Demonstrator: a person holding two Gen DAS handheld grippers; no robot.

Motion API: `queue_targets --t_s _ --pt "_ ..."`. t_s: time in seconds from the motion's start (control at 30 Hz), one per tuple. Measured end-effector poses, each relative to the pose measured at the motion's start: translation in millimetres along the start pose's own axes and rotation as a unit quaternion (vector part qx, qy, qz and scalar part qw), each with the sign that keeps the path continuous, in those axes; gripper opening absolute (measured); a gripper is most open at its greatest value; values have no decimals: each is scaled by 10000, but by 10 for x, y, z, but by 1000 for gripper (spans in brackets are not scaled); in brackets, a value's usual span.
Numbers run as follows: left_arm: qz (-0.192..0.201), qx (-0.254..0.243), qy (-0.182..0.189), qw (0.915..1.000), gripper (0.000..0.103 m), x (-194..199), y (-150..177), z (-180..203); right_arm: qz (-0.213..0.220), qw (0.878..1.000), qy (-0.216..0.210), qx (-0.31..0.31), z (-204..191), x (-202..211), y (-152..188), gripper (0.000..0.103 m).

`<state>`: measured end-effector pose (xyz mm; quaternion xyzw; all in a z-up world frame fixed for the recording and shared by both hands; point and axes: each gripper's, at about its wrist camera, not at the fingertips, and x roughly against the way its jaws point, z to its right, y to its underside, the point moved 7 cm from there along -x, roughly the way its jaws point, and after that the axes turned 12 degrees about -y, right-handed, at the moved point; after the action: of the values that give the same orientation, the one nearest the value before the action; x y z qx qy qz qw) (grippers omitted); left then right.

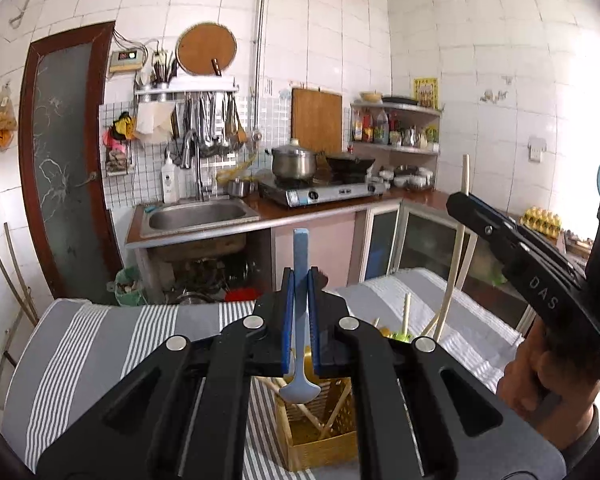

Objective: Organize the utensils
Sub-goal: 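Lower the spoon and chopstick into the holder and open both tools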

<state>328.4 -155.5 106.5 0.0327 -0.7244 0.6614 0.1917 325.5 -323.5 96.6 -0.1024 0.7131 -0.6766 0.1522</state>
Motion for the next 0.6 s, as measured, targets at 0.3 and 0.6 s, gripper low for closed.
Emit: queue_targets --t_s 0.3,0.6 --pt "-651 -72 152 9977 5 -303 288 128 -459 9988 62 -185 120 -132 255 6" --pt "-933 146 5 9955 6 -560 494 57 -893 9953 161 -348 242 -201 390 7"
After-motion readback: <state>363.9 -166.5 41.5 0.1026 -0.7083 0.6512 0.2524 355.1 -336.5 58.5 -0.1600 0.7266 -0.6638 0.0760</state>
